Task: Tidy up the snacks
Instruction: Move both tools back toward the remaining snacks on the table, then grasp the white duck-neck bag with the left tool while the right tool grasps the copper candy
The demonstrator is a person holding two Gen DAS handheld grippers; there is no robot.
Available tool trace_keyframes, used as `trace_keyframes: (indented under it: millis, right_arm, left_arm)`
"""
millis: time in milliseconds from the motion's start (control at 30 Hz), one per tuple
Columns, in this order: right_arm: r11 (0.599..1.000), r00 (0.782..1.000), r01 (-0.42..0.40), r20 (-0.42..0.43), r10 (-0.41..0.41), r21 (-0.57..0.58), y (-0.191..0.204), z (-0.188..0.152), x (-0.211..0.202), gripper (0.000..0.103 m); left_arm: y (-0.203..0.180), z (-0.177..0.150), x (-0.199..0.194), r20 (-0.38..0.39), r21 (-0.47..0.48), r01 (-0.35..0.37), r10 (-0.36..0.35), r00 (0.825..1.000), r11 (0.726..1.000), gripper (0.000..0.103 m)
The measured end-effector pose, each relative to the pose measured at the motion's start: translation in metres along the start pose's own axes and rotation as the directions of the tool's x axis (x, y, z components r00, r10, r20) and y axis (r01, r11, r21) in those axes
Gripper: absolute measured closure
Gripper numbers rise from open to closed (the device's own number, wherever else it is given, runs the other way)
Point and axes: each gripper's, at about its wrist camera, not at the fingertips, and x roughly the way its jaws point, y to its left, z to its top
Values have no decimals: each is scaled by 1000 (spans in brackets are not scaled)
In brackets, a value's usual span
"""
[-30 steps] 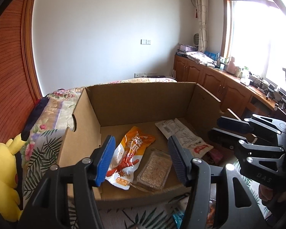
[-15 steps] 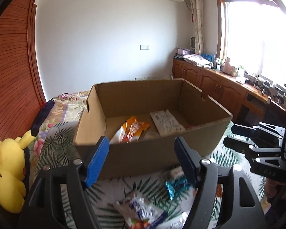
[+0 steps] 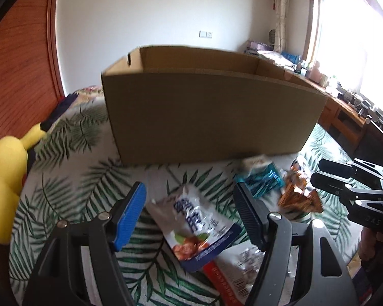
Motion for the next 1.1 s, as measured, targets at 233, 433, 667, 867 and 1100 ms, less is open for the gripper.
trace_keyframes:
  millis: [233,433,667,867,1100]
  right_arm:
    - [998,998,-37,-54,34,-47,8,-9,16,62]
    - [993,994,-80,-85,72,-90,14,-11,20,65]
    - [989,985,-78,-162,57,-123,20,-13,31,65]
    - [986,983,-74,-179,47,-147,25,-13,35,63]
    - [984,986,-45,-168,15,-171,29,-13,34,63]
  left_arm:
    - [-1,-11,9,-42,7,-18,18,999,1000,31]
    - [-4,-15,15,-52,20,-34,35,998,999,32]
    - [-4,-16,24,-81,23,-37,39,996,999,32]
    - [2,-17,32,-116,2,-39,39,992,999,32]
    - [7,-16,37,-124,-2,-56,56,991,998,34]
